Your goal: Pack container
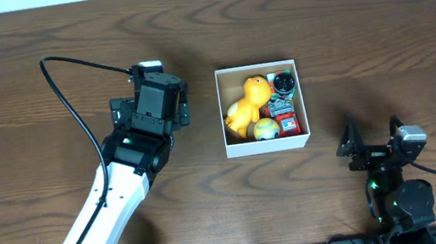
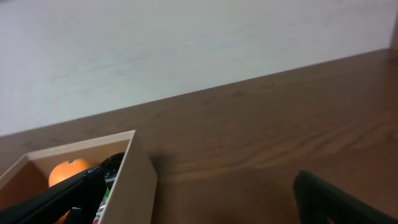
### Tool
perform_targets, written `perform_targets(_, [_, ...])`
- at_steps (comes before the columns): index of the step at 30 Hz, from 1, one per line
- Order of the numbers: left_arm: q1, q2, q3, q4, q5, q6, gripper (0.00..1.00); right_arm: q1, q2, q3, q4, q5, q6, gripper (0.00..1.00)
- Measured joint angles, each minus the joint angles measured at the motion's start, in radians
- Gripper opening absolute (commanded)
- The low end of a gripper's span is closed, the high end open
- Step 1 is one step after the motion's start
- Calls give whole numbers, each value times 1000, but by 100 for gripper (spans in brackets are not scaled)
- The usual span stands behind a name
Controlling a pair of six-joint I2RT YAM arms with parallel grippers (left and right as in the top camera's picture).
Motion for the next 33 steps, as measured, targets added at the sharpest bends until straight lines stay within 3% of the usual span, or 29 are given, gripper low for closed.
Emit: perform_targets(33, [0,0,0,0,0,0,98,0,0,0,-18,-75,-40,99])
